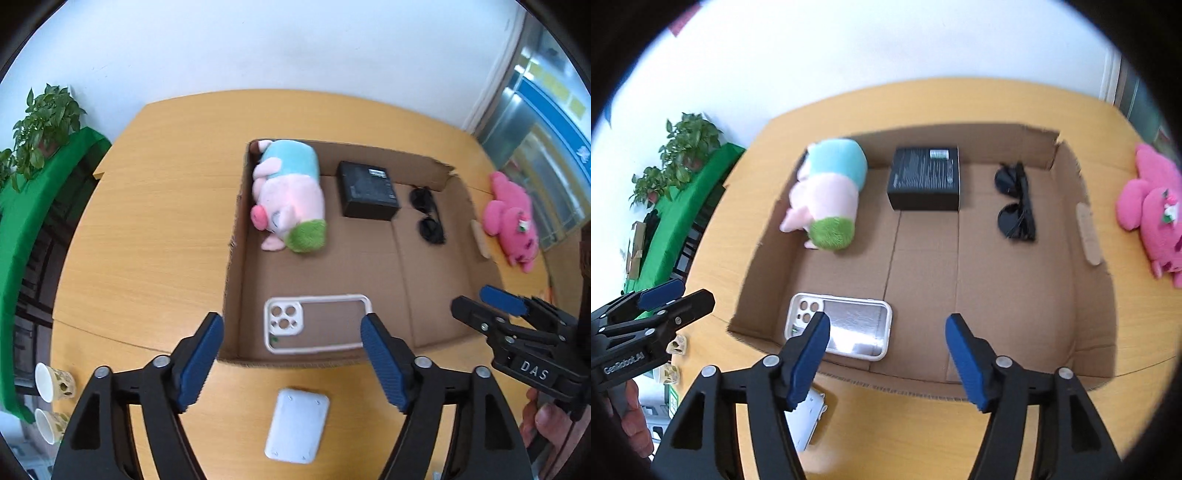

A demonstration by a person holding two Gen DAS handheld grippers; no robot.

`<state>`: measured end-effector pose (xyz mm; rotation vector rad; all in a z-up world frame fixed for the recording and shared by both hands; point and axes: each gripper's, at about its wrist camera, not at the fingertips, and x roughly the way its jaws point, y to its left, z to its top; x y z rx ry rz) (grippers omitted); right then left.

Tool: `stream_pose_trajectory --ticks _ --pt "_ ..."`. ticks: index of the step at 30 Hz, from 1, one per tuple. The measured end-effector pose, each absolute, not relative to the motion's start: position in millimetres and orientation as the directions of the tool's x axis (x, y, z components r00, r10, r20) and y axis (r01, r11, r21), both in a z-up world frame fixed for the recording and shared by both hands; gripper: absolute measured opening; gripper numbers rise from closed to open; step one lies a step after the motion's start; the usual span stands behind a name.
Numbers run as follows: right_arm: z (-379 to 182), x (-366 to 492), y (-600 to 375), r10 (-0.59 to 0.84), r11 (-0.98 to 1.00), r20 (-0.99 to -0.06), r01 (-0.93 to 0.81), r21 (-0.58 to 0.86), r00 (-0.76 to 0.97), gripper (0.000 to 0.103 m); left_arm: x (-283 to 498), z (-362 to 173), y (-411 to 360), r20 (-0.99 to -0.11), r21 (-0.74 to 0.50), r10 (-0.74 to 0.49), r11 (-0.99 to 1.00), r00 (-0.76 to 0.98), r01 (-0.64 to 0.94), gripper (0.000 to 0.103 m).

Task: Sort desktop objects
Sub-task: 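Open the right tool and move it toward the white power bank, then close the right tool on the white power bank and lift it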

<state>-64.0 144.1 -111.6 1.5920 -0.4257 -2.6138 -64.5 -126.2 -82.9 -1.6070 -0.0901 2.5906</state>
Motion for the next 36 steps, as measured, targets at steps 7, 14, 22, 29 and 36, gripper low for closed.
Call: stream_pose_trajectory --ticks 7,14,22,29,36 --pt "-116.4 -25.0 121.2 -0.266 -0.958 -0.849 0.029 0.284 -0.457 0.072 -35.3 -141.1 -142.4 -0.934 -0.191 0.196 -0.98 -0.299 -0.048 0.083" --pt "-217.4 15.1 78.9 -0.486 -0.863 -0.84 -0.022 0.505 -0.243 0.072 -26.1 -224.0 -147.1 -0.951 -0.278 0.287 -0.957 -0.113 -0.086 0.082" --pt "-262.9 25.5 14.3 -0.558 -0.822 -0.799 0.019 0.569 -0.225 0.072 -28.6 -267.3 -118.9 -0.92 -0.383 0.391 -0.907 -0.012 -0.174 0.065" --pt "-263.3 21.5 1.7 -0.545 -0.831 -0.797 0.042 0.555 -0.259 0.071 -21.1 -259.4 -117.6 -0.913 -0.402 0.405 -0.913 -0.042 -0.067 0.056" --pt "-258.5 19.5 24.1 -0.513 -0.842 -0.815 -0.028 0.539 -0.27 0.052 -2.8 -242.0 -100.5 -0.914 -0.398 0.396 -0.917 -0.085 0.006 0.038"
